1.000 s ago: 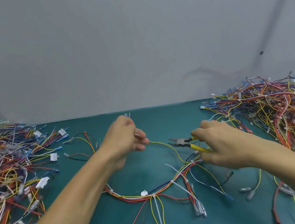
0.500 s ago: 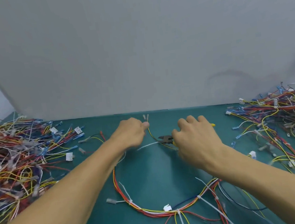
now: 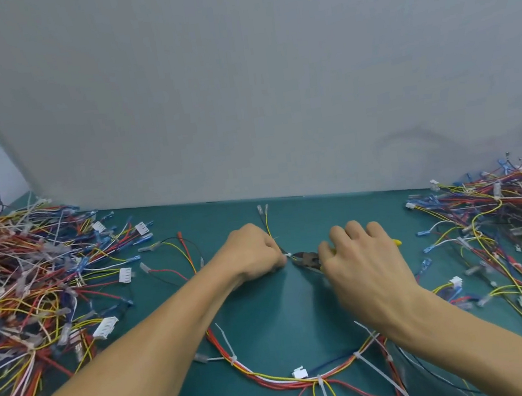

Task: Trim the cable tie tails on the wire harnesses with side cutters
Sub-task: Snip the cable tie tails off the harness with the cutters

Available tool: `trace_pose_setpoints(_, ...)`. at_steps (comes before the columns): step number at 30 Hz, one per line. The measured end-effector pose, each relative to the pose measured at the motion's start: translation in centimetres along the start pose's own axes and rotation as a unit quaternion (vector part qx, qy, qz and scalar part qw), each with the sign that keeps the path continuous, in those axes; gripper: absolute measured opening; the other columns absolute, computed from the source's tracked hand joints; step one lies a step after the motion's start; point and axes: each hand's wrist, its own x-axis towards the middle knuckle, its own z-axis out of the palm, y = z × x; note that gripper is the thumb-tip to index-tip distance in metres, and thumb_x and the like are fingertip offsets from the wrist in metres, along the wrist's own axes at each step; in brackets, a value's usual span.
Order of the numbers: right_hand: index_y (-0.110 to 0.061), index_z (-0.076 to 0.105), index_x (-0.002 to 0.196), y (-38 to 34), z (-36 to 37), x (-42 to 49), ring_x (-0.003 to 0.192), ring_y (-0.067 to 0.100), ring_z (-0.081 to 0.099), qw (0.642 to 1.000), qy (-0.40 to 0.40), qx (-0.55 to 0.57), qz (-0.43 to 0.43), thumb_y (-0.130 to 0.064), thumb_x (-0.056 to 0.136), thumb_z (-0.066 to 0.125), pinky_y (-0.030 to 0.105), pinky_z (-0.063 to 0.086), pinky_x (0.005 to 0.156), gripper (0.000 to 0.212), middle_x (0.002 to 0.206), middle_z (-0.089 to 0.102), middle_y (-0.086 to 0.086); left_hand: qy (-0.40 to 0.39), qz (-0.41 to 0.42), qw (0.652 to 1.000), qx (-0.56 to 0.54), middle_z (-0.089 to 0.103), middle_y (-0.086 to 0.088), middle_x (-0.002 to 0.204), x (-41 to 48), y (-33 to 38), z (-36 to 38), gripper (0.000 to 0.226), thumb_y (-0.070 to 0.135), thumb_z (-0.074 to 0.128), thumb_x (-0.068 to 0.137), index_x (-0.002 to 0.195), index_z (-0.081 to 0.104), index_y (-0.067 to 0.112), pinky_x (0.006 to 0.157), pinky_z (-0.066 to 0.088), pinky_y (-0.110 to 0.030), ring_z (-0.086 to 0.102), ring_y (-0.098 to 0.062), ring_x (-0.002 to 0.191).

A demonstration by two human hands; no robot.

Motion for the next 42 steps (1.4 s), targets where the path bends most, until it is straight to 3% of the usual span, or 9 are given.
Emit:
trace_pose_setpoints(7, -0.007, 0.061, 0.059, -0.57, 0.24, 0.00, 0.051, 0.027, 0.048, 1.000, 0.004, 0.004, 0.015, -0.001, 0.044, 0.068, 0.031, 0.029, 0.050, 0.017, 0.057, 0.050, 0.009, 0.000, -0.003, 1.000, -0.014, 0.067, 0.012, 0.062, -0.22, 0.03, 0.00, 0.016, 0.026, 0.069, 0.073, 0.057, 0.071, 0.026, 0.056, 0.040, -0.018, 0.062, -0.010, 0.069)
trace_pose_setpoints(12, -0.006, 0.062, 0.060, -0.44, 0.07, -0.08, 0.051, 0.027, 0.049, 0.999, -0.011, -0.004, 0.033, 0.000, 0.044, 0.071, 0.031, 0.028, 0.050, 0.019, 0.057, 0.051, 0.010, 0.005, -0.008, 1.000, -0.016, 0.070, 0.006, 0.067, -0.18, -0.04, -0.01, 0.009, 0.024, 0.070, 0.072, 0.064, 0.074, 0.022, 0.060, 0.048, -0.020, 0.066, -0.016, 0.076)
trace_pose_setpoints(23, -0.008, 0.061, 0.060, -0.54, 0.09, -0.16, 0.053, 0.026, 0.047, 1.000, -0.015, -0.013, 0.013, 0.000, 0.048, 0.067, 0.032, 0.027, 0.050, 0.016, 0.058, 0.050, 0.009, 0.004, -0.028, 0.999, -0.031, 0.072, -0.001, 0.079, -0.15, 0.23, -0.14, 0.008, 0.024, 0.070, 0.071, 0.069, 0.074, 0.017, 0.071, 0.055, -0.030, 0.069, -0.023, 0.087)
trace_pose_setpoints(28, -0.007, 0.062, 0.060, -0.77, -0.17, -0.11, 0.052, 0.026, 0.047, 1.000, -0.001, -0.013, 0.005, -0.001, 0.051, 0.046, 0.031, 0.027, 0.050, 0.020, 0.058, 0.050, 0.009, 0.006, -0.029, 0.999, -0.033, 0.072, -0.001, 0.079, -0.22, 0.30, -0.10, 0.009, 0.025, 0.071, 0.071, 0.068, 0.073, 0.016, 0.067, 0.053, -0.027, 0.069, -0.021, 0.086)
trace_pose_setpoints(37, -0.008, 0.060, 0.050, -0.97, -0.44, 0.33, 0.042, 0.025, 0.046, 1.000, 0.010, 0.021, -0.011, 0.001, 0.043, 0.044, 0.028, 0.022, 0.046, 0.019, 0.051, 0.048, 0.009, 0.006, -0.031, 0.999, -0.029, 0.072, 0.000, 0.075, -0.17, 0.24, -0.08, 0.010, 0.026, 0.073, 0.069, 0.063, 0.072, 0.018, 0.067, 0.053, -0.029, 0.067, -0.021, 0.078)
trace_pose_setpoints(42, -0.011, 0.059, 0.046, -1.03, -0.21, 0.46, 0.038, 0.023, 0.045, 0.998, -0.037, 0.034, -0.025, 0.003, 0.028, 0.073, 0.027, 0.021, 0.045, 0.027, 0.047, 0.047, 0.007, 0.005, -0.035, 0.999, -0.032, 0.072, -0.002, 0.075, -0.21, 0.33, -0.10, 0.010, 0.026, 0.072, 0.068, 0.065, 0.073, 0.017, 0.066, 0.051, -0.028, 0.064, -0.021, 0.075)
